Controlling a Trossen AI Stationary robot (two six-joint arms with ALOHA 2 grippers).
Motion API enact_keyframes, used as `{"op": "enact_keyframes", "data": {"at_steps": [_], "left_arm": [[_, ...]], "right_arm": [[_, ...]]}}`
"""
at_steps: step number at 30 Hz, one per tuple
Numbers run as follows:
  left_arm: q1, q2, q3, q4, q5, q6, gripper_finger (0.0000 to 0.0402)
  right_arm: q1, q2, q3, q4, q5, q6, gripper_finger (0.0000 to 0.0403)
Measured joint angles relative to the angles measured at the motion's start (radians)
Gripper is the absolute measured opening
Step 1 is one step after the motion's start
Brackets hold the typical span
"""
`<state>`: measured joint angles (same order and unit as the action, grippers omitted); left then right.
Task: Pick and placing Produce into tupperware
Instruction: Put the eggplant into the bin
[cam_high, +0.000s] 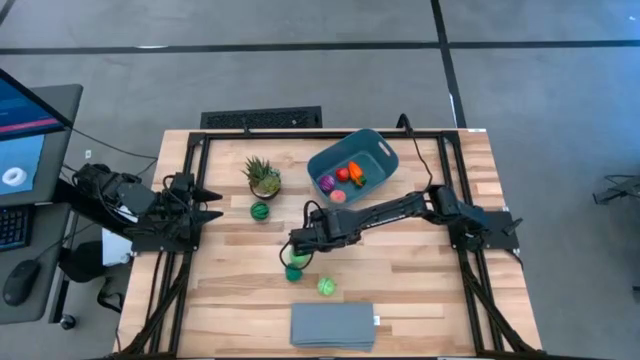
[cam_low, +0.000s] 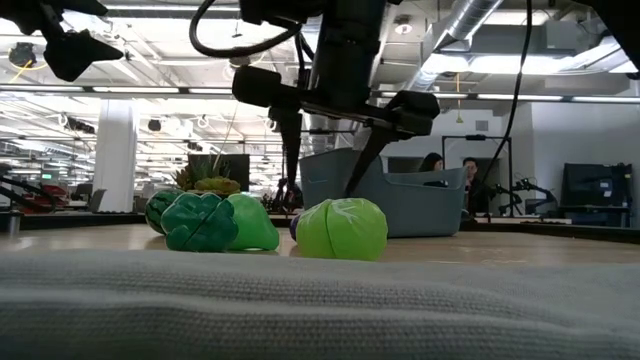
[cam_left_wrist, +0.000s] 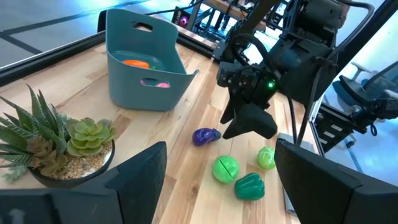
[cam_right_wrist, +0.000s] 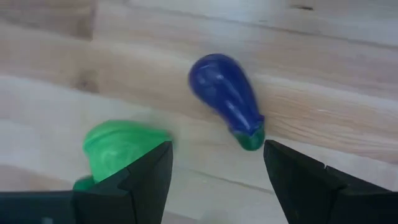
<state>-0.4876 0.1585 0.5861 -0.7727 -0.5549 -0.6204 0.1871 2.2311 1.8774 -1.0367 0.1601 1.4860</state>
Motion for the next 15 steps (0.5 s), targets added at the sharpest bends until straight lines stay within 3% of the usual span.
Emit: {"op": "enact_keyframes", "data": {"at_steps": [15], "left_arm": [[0.0, 0.0, 0.0, 0.0, -0.008, 0.0, 0.0286]], "right_arm": [[-0.039, 0.0, 0.0, 0.002, -0.029, -0.067, 0.0276]]}}
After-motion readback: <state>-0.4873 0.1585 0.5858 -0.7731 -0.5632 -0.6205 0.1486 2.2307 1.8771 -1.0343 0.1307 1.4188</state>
